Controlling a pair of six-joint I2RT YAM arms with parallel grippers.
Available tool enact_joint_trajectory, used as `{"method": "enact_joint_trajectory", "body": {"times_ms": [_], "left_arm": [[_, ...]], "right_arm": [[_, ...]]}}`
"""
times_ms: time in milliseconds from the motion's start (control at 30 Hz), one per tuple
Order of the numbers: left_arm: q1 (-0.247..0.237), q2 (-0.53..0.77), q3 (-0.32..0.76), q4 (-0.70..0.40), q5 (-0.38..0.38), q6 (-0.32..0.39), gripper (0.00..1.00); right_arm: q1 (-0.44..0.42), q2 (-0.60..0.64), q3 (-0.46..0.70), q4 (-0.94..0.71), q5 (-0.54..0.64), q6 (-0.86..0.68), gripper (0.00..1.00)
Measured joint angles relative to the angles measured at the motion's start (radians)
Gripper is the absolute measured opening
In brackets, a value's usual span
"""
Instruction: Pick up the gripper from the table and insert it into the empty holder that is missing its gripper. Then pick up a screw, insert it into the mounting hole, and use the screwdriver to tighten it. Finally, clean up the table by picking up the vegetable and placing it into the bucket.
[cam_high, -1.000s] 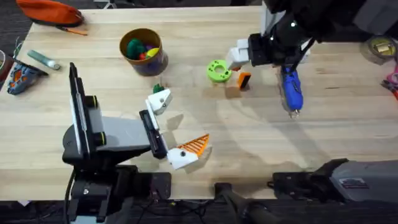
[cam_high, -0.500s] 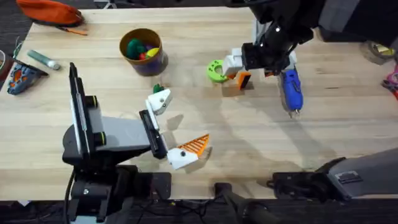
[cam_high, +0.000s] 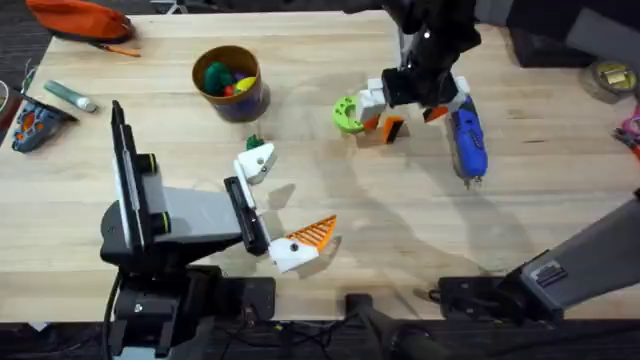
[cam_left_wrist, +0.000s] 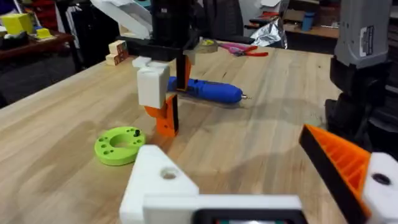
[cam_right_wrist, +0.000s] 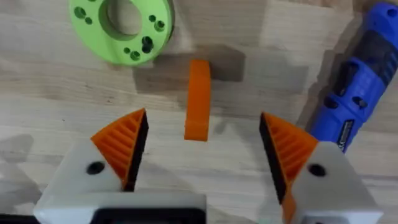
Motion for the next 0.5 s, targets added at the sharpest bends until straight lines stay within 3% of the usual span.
{"method": "enact_joint_trajectory", "body": {"times_ms": [500], "left_arm": [[0.0, 0.0, 0.0, 0.0, 0.0, 0.0, 0.985]], "right_arm": [[-0.002, 0.0, -0.034, 0.054, -0.019, 0.042, 0.982]]}}
